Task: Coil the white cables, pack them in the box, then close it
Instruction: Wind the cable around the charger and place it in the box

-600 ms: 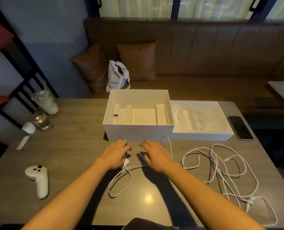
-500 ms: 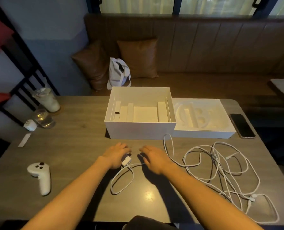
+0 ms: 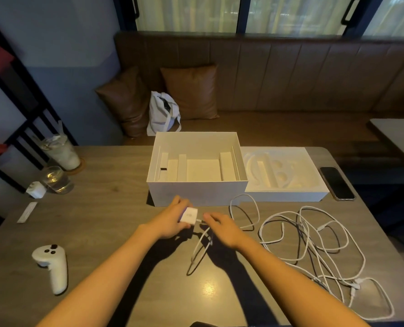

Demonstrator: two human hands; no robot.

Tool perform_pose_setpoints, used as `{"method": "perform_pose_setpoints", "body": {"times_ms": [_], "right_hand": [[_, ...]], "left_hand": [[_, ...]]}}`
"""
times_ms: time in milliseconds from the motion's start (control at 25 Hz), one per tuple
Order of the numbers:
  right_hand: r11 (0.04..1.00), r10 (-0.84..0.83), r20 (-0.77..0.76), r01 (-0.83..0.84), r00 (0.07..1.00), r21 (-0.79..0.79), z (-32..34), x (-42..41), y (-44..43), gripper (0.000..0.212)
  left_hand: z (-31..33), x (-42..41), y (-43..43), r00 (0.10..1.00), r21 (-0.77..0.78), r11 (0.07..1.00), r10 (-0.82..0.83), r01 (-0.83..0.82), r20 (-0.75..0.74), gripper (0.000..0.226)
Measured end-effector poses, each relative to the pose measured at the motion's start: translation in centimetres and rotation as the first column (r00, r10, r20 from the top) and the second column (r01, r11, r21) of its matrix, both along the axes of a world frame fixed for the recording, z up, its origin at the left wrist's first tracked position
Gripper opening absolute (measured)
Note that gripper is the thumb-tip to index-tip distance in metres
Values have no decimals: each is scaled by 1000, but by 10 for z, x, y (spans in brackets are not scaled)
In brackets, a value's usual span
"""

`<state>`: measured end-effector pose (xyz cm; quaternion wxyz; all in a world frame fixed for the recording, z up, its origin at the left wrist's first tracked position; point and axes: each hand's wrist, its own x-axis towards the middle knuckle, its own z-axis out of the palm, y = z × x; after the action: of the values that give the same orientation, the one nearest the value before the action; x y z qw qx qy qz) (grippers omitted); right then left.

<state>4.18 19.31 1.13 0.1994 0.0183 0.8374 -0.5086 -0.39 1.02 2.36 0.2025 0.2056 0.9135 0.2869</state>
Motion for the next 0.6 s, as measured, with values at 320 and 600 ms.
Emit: {"method": "perform_pose_setpoints", "body": {"times_ms": [320,600], "right_hand": [[978,189,93,-196,978,73,54,-14,61,32],[916,-151,47,158,987,-369,86,-17,48,39]], "left_hand": [[68,-22,1,958,420,862,267,-285,103,36],[84,-18,40,885,605,646,325,-465,333,43]]}}
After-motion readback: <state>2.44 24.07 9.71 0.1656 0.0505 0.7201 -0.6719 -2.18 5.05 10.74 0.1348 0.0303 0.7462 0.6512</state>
